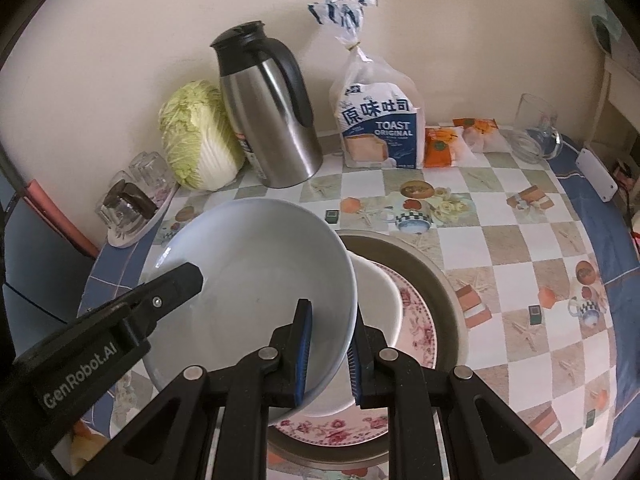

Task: Organize plates and bowls
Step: 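Lower the white round bowl onto the square bowl in the basin with both tools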

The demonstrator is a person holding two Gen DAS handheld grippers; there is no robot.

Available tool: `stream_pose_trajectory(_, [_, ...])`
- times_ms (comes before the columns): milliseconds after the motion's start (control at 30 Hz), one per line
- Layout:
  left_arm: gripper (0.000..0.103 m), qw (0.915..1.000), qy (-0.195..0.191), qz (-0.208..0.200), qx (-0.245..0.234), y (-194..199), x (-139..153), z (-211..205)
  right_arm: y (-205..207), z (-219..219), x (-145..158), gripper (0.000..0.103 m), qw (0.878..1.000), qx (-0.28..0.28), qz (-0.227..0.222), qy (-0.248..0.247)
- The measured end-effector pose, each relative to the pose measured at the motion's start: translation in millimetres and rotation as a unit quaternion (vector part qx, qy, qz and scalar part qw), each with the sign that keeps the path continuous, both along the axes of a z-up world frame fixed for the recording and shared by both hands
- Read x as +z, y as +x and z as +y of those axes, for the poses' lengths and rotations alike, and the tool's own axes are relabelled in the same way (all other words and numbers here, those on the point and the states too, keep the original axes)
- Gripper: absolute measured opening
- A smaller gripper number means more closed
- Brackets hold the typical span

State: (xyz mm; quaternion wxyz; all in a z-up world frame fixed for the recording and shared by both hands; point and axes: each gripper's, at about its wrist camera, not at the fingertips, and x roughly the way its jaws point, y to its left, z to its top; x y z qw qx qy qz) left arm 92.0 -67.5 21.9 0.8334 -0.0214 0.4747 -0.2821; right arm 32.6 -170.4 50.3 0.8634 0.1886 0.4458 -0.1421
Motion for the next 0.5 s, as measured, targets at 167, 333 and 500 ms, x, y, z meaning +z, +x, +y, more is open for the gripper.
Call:
stream_pose_trajectory(167, [0.013,1.0,0.005,0.002,-0.006,-0.3,-4.4,-5.9,-0.7,-6.3,-3.1,0.018,1.0,-0.007,0.004,-0.002])
stream_pose_trajectory(333, [0.013,0.9998,0.013,0.01,-0.008,0.5,-10.3,-10.5,-0.8,-11.0,-7.5,0.018,1.0,-0.011,0.009,0.001])
stream_pose_trajectory(500, [0.013,0.9996,0.022,0.015,-0.012,1.0,-15.6,-14.6,-0.7,-13.3,-9.8,0.018,1.0,-0.015,0.012,0.0])
